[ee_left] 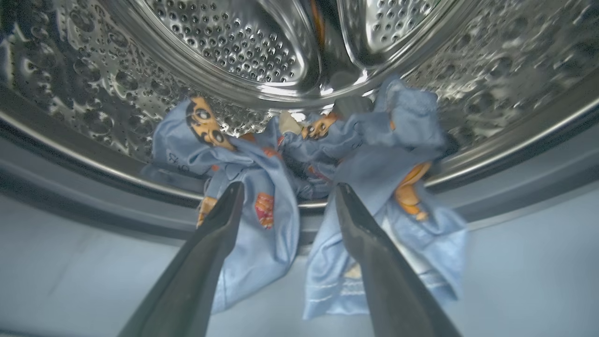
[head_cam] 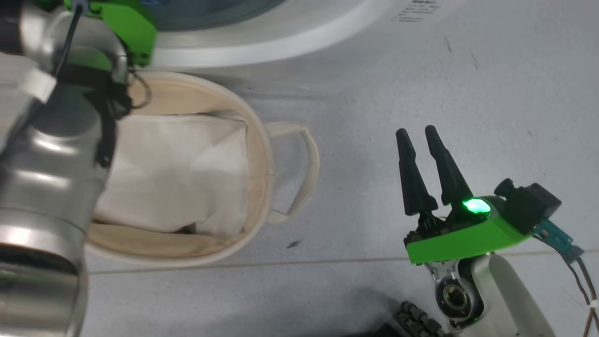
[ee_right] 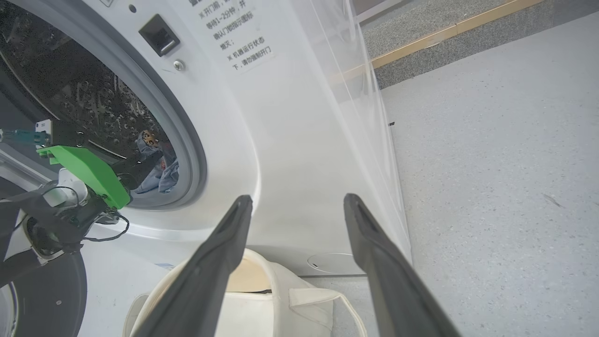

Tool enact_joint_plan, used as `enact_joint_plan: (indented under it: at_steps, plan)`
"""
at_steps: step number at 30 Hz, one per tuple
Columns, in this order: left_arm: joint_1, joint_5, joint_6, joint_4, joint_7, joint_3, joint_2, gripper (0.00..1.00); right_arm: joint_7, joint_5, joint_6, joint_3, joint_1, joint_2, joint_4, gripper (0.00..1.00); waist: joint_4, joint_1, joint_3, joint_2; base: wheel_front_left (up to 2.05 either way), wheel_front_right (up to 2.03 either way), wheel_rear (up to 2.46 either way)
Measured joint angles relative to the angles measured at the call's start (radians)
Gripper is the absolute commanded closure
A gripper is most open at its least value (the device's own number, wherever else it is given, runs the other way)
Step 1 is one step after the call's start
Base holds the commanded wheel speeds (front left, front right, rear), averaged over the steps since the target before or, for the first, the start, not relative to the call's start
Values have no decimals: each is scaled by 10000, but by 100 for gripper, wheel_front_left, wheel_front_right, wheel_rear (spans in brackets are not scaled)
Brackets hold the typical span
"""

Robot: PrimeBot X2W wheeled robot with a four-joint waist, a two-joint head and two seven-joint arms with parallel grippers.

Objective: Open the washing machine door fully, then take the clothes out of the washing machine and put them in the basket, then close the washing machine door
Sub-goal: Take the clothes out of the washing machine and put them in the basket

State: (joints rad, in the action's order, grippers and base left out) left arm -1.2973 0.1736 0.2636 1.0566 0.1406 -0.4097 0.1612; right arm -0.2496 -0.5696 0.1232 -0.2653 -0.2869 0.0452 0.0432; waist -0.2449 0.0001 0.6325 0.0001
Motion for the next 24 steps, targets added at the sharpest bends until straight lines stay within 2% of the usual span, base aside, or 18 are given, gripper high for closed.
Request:
enact_joint_plan:
  at_steps: [9, 16, 21, 22, 23, 24]
  plan:
    - [-1602, -1112, 1047, 1611, -1035, -779, 453, 0, 0, -40, 0, -184, -285, 0, -102, 0, -347, 0, 726, 0, 0, 0, 0]
    - [-2467, -1561, 1160, 2056, -1781, -1258, 646, 0, 0, 15, 0, -232, -478, 0, -207, 0, -341, 0, 1060, 0, 0, 0, 0]
    - [-2608, -1718, 1035, 2132, -1833, -1574, 637, 0, 0, 67, 0, -278, -610, 0, -215, 0, -296, 0, 1121, 0, 0, 0, 0]
    - [-2613, -1716, 930, 2136, -1795, -1584, 629, 80, 0, 81, 0, -286, -611, 0, -215, 0, -287, 0, 1125, 0, 0, 0, 0]
    - [-2611, -1716, 848, 2159, -1695, -1595, 623, 100, 0, 102, 0, -293, -611, 0, -215, 0, -277, 0, 1125, 0, 0, 0, 0]
    - [-2602, -1716, 771, 2203, -1645, -1634, 610, 100, 0, 127, 0, -305, -612, 0, -213, 0, -269, 0, 1115, 0, 0, 0, 0]
